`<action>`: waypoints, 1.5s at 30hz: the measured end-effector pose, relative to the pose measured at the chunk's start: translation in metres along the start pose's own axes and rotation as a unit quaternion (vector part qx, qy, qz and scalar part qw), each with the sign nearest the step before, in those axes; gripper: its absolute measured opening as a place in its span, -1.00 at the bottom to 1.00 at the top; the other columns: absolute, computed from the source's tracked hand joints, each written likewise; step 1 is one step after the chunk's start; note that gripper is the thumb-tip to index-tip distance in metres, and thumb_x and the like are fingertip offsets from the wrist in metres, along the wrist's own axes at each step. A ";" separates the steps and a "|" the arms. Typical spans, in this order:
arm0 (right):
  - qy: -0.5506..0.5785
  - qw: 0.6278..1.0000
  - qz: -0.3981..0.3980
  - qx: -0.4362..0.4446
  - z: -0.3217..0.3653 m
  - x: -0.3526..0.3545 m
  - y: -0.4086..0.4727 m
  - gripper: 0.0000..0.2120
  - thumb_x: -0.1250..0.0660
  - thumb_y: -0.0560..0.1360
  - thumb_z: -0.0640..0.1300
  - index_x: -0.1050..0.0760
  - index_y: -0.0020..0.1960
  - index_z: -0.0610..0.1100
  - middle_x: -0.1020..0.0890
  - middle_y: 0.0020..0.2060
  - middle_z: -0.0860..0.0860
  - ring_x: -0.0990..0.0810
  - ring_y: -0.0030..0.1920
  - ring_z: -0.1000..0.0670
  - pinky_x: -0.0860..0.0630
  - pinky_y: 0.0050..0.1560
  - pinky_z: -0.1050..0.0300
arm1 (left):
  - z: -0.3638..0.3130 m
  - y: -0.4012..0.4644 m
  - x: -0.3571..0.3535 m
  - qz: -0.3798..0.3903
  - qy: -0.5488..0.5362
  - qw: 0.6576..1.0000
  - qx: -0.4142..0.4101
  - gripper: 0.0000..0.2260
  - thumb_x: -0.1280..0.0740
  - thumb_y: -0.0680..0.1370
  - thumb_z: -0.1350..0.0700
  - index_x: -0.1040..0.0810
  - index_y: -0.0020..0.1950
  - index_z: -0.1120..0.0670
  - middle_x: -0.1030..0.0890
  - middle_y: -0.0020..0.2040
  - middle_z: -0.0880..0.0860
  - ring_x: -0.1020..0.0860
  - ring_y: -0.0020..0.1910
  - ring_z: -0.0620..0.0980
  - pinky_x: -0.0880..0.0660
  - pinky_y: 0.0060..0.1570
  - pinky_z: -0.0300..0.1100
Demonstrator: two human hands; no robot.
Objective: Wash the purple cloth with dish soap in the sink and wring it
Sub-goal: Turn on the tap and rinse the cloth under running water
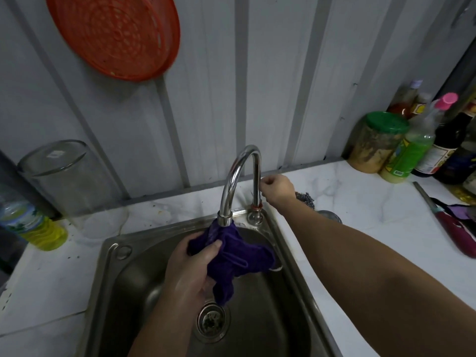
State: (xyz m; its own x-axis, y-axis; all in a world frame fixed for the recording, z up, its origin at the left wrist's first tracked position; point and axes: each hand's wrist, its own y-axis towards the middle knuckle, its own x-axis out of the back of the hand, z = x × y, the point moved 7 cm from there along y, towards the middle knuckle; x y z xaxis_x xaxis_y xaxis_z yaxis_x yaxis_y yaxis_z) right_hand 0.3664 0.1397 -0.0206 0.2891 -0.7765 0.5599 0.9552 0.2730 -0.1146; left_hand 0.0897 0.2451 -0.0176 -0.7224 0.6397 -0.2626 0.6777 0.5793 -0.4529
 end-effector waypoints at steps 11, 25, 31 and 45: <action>-0.057 0.998 -0.003 0.001 0.007 -0.006 0.009 -0.77 -0.26 0.56 -0.18 -0.68 -0.13 -0.19 -0.73 -0.13 -0.15 -0.67 -0.05 -0.18 -0.64 0.05 -0.05 | -0.002 0.006 -0.005 -0.001 -0.019 1.000 0.012 -0.67 -0.49 0.46 0.33 -0.62 0.19 0.09 -0.78 -0.09 0.12 -0.76 -0.16 0.10 -0.68 -0.32 -0.05; 0.157 0.978 -0.053 -0.126 -0.050 -0.005 0.016 -0.85 -0.35 0.45 -0.23 -0.64 -0.26 -0.22 -0.74 -0.17 -0.28 -0.74 -0.08 -0.29 -0.67 0.07 -0.22 | 0.000 0.009 -0.020 0.004 -0.083 0.996 0.022 -0.64 -0.52 0.42 0.37 -0.61 0.14 0.07 -0.78 -0.14 0.04 -0.76 -0.15 0.12 -0.70 -0.24 0.05; 0.197 0.970 -0.013 -0.144 -0.059 -0.010 0.021 -0.85 -0.35 0.51 -0.30 -0.50 -0.19 -0.11 -0.61 -0.18 -0.09 -0.63 -0.28 0.00 -0.64 -0.28 0.20 | 0.000 0.012 -0.014 0.002 -0.084 0.996 0.031 -0.56 -0.59 0.35 0.32 -0.62 0.18 0.10 -0.78 -0.04 0.12 -0.76 -0.10 0.15 -0.70 -0.18 0.06; 0.138 0.975 -0.036 -0.169 -0.047 -0.001 0.001 -0.79 -0.34 0.56 -0.21 -0.59 0.12 -0.31 -0.63 -0.12 -0.20 -0.64 -0.31 -0.10 -0.62 -0.33 0.13 | 0.020 0.012 0.010 -0.026 -0.056 0.997 0.055 -0.69 -0.51 0.46 0.30 -0.62 0.15 0.08 -0.77 -0.02 0.16 -0.76 -0.12 0.16 -0.70 -0.05 0.16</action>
State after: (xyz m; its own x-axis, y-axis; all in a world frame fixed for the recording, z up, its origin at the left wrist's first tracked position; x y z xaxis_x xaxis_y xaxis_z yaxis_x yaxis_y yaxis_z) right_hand 0.3701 0.1146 -0.0597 0.1827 -0.9230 0.3387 0.9263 0.0461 -0.3740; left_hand 0.0882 0.2481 -0.0429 -0.7716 0.5463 -0.3258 0.6236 0.5484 -0.5571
